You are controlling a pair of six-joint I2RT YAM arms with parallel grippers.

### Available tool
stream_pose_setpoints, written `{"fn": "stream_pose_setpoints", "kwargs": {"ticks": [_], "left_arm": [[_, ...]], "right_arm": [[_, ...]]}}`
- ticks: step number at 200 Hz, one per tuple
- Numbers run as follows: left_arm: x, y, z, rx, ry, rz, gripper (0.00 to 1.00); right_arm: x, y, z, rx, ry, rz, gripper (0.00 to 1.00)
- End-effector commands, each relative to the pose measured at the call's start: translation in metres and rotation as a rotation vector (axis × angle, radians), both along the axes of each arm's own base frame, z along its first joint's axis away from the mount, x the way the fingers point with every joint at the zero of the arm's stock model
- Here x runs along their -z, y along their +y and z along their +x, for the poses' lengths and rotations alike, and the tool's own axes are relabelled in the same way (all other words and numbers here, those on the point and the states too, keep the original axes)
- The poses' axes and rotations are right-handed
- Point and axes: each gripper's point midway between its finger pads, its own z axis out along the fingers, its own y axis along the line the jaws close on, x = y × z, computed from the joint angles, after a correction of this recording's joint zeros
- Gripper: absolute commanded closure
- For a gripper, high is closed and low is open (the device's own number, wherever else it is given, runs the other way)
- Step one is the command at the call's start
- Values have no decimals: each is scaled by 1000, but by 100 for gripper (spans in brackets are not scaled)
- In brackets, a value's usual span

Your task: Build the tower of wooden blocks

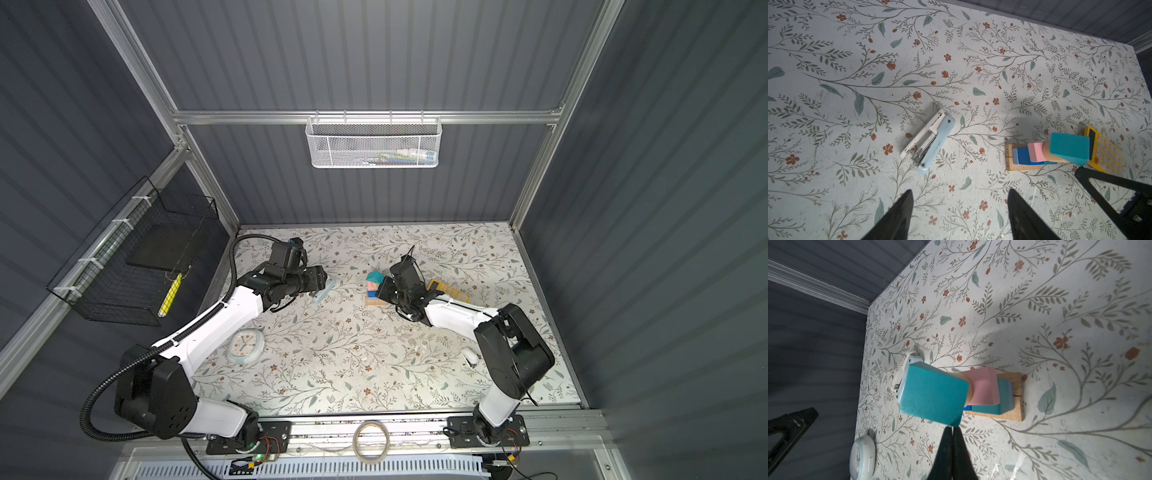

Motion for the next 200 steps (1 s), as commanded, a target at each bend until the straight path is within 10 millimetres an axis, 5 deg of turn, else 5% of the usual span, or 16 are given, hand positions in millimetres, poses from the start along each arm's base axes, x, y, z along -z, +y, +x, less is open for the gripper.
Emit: {"fn": "stream_pose_setpoints", "kwargs": {"ticks": [1,200], "left_arm": [[-8,7,-3,1,-22,15,28],[-7,9,-5,-3,-20,16,28]], "right_arm": [[-4,2,8,7,-19,7,100],[-2,-5,13,26,-19,11,100]]}}
